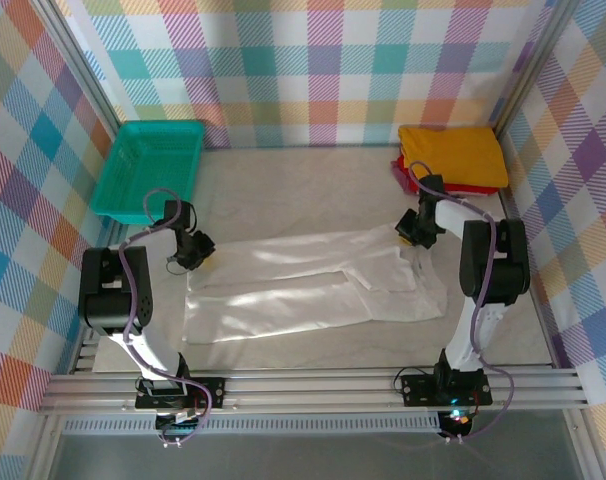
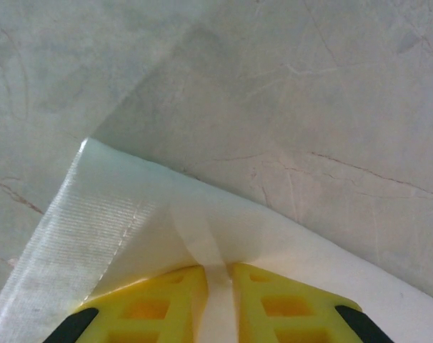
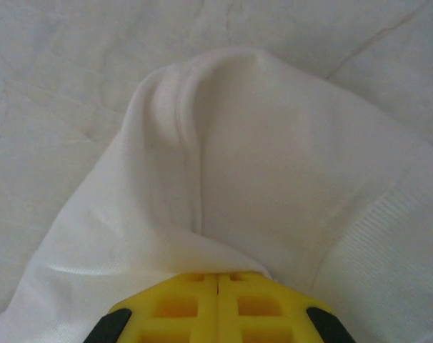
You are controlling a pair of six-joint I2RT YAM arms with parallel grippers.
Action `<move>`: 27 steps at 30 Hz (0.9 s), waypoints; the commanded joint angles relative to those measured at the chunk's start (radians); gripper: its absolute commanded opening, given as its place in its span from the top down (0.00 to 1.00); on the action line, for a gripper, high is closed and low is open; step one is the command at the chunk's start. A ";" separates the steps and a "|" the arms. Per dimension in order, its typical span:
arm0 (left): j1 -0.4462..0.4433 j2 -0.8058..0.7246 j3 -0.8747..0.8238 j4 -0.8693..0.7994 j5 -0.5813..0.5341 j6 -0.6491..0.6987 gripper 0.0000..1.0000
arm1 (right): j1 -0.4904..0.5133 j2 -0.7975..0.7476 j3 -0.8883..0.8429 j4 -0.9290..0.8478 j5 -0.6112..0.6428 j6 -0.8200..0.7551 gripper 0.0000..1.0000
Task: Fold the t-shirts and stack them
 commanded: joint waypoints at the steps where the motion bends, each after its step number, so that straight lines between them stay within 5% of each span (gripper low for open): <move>1: 0.027 0.012 -0.067 -0.088 -0.031 0.002 0.79 | 0.035 0.075 0.047 0.003 -0.022 -0.030 0.97; 9: 0.028 -0.139 -0.151 -0.148 -0.003 -0.001 0.78 | 0.166 0.295 0.426 -0.079 -0.058 0.002 0.96; 21: 0.014 -0.488 -0.330 -0.275 0.029 -0.089 0.79 | 0.254 0.829 1.513 -0.251 -0.203 0.062 0.92; 27: -0.028 -0.588 -0.378 -0.333 0.060 -0.105 0.79 | 0.251 0.587 1.366 -0.277 -0.189 -0.012 0.82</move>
